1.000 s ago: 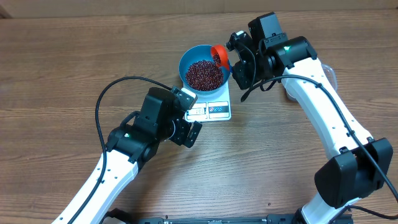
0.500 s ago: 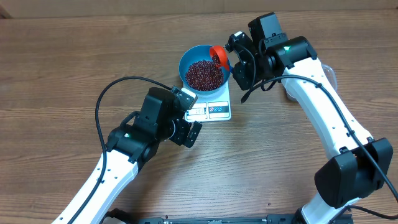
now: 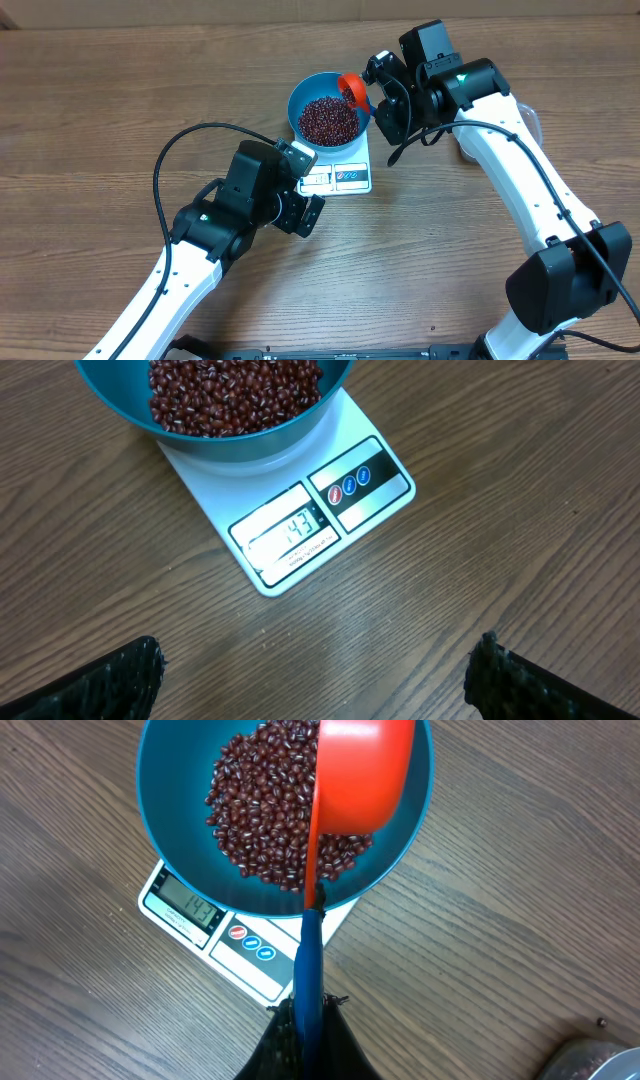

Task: Scoop item into bowl and weigh 150g on scale
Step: 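Hold the tilted scoop over the bowl with the right gripper, then tip the red scoop slightly further with the right gripper to trickle beans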

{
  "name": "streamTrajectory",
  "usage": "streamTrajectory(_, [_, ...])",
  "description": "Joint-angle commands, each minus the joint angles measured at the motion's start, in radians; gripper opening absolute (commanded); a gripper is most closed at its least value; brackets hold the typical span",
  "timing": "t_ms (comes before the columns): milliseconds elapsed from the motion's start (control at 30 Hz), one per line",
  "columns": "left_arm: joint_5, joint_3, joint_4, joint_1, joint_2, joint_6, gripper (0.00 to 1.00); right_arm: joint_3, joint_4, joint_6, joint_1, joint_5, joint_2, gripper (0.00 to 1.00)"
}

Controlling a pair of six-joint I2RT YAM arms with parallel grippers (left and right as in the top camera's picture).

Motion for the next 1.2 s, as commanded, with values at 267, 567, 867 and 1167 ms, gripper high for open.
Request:
streamTrajectory(267, [-0.006,0.021,0.001,0.005,0.003,0.009,0.99,0.021,0.005,-0.032,0.004,0.008,-0.003,0.04])
streamTrajectory(567, [-0.006,0.021,0.001,0.005,0.003,0.009,0.99,0.021,0.018,-0.035,0.004,0.015,-0.003,0.04])
streamTrajectory(867, [-0.006,0.021,0.001,0.005,0.003,0.009,1.0,0.021,0.018,-0.029,0.004,0.013,-0.003,0.04])
streamTrajectory(1167, [-0.006,0.021,0.001,0.005,0.003,0.009,1.0,0.021,0.018,-0.027,0.004,-0.027,-0.003,0.04])
